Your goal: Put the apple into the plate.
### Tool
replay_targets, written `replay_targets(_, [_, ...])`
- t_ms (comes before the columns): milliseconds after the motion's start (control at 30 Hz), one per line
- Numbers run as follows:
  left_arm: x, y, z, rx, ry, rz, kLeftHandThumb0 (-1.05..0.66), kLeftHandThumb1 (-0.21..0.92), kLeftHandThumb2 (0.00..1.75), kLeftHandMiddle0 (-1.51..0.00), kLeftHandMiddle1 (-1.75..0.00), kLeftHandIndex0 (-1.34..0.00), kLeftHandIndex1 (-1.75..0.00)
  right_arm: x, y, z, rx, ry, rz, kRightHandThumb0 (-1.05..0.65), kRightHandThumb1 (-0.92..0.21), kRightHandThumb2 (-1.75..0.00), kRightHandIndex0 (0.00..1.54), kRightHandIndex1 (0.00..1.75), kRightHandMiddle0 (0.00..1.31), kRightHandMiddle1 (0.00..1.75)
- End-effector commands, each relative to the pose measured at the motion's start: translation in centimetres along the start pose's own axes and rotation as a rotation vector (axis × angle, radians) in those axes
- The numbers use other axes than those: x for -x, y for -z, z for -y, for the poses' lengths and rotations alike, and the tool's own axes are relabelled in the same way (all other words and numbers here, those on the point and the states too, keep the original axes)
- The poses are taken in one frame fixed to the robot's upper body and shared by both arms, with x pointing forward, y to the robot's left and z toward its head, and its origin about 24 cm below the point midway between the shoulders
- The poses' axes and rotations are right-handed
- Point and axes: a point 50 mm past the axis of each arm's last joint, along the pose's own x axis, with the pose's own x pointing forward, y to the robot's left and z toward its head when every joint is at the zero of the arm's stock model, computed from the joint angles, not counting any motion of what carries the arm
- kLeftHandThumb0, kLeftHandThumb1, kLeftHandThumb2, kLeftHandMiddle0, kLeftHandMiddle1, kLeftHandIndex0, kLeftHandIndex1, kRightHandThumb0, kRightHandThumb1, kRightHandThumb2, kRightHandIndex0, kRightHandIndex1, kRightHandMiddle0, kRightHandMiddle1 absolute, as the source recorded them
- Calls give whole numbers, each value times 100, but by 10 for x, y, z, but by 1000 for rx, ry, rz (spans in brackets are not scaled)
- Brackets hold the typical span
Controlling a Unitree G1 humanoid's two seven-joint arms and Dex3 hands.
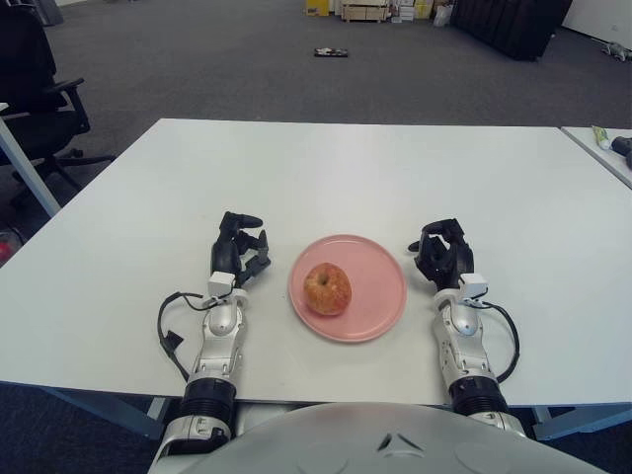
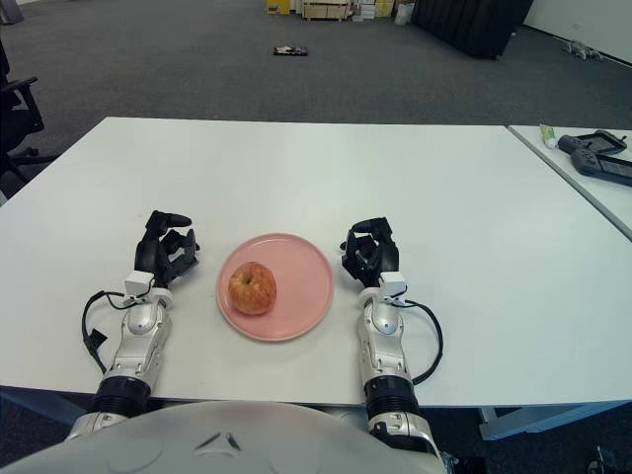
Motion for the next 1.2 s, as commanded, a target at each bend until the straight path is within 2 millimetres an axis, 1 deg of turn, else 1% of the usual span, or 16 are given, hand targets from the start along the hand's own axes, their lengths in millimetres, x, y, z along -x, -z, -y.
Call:
replay_targets(0, [7, 8, -3, -21, 9, -32, -39, 65, 91, -64, -175, -36, -175, 12, 17, 5, 11, 27, -92, -37, -73, -80, 54, 151, 31, 175])
replay_targets(267, [7, 8, -3, -30, 4, -38, -39, 65, 91, -66, -175, -36, -175, 12, 16, 5, 8, 50, -95, -38, -72, -81, 53, 154, 31, 175])
replay_targets(500, [6, 9, -3, -27, -1, -44, -39, 64, 91, -65, -175, -37, -175, 12, 16, 6, 12, 70, -103, -38, -72, -81, 50, 153, 32, 175])
replay_targets(767, [6, 9, -3, -15, 4, -41, -39, 65, 91, -64, -175, -36, -175, 11, 15, 8, 57, 79, -104, -38, -72, -81, 48, 152, 32, 175])
replay_targets(967, [6, 8, -3, -9, 9, -39, -39, 65, 90, -61, -175, -36, -175, 12, 15, 7, 68, 73, -100, -38, -72, -80, 50, 150, 31, 175])
replay_targets(1167, [6, 8, -3, -20, 18, -47, -39, 65, 90, -61, -175, -36, -175, 12, 15, 7, 60, 66, -102, -38, -72, -80, 51, 150, 31, 175])
